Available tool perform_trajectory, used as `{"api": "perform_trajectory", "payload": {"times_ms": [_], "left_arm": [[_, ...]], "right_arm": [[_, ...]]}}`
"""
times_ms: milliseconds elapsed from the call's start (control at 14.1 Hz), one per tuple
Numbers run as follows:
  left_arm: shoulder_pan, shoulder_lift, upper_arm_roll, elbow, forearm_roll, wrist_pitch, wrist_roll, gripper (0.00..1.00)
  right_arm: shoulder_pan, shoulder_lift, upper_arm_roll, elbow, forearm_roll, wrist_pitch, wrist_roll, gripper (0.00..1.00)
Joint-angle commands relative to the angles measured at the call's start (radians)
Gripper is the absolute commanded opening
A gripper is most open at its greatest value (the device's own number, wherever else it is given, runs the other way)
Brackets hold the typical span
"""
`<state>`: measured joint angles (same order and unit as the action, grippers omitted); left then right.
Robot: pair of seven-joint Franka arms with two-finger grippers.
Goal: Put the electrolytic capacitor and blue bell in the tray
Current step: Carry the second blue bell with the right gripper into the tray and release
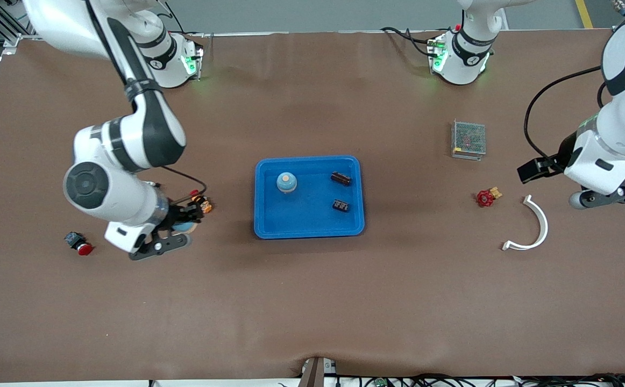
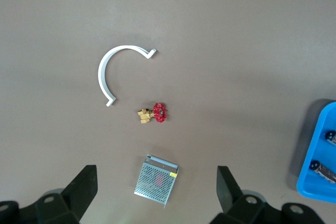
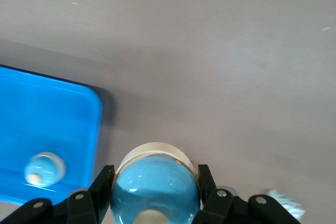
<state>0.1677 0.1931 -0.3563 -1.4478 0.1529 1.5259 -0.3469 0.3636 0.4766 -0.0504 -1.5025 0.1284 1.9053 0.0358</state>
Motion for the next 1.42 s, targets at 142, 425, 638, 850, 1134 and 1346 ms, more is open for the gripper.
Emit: {"api": "perform_trajectory", "payload": {"times_ms": [142, 425, 638, 850, 1134, 1346], "left_arm": [[0.042, -0.087, 0.002, -0.028, -0.038, -0.047, 0.112, 1.0], [0.037, -0.153, 0.045, -0.063, -0.067, -0.055, 0.215, 1.0], [-0.051, -0.202, 0.154, -0.106, -0.111, -0.055, 0.252, 1.0], [-0.111, -0.251, 0.219, -0.152, -0.139, -0.055, 0.258, 1.0], [-0.162, -0.306, 0.261, -0.215, -0.153, -0.05, 0.261, 1.0], [-0.16, -0.348, 0.261, -0.244, -0.147, -0.043, 0.263, 1.0]], "right_arm": [[0.095, 0.017, -0.012, 0.005, 0.059, 0.076, 0.154, 0.36], [0.193, 0.08, -0.012, 0.004, 0.056, 0.194, 0.314, 0.36], [0.247, 0.122, -0.014, 0.001, 0.047, 0.261, 0.38, 0.36], [0.264, 0.151, -0.016, -0.004, 0.004, 0.29, 0.397, 0.36], [0.282, 0.18, -0.014, -0.033, -0.006, 0.345, 0.406, 0.36], [0.293, 0.194, -0.014, -0.059, -0.007, 0.371, 0.406, 0.37]]}}
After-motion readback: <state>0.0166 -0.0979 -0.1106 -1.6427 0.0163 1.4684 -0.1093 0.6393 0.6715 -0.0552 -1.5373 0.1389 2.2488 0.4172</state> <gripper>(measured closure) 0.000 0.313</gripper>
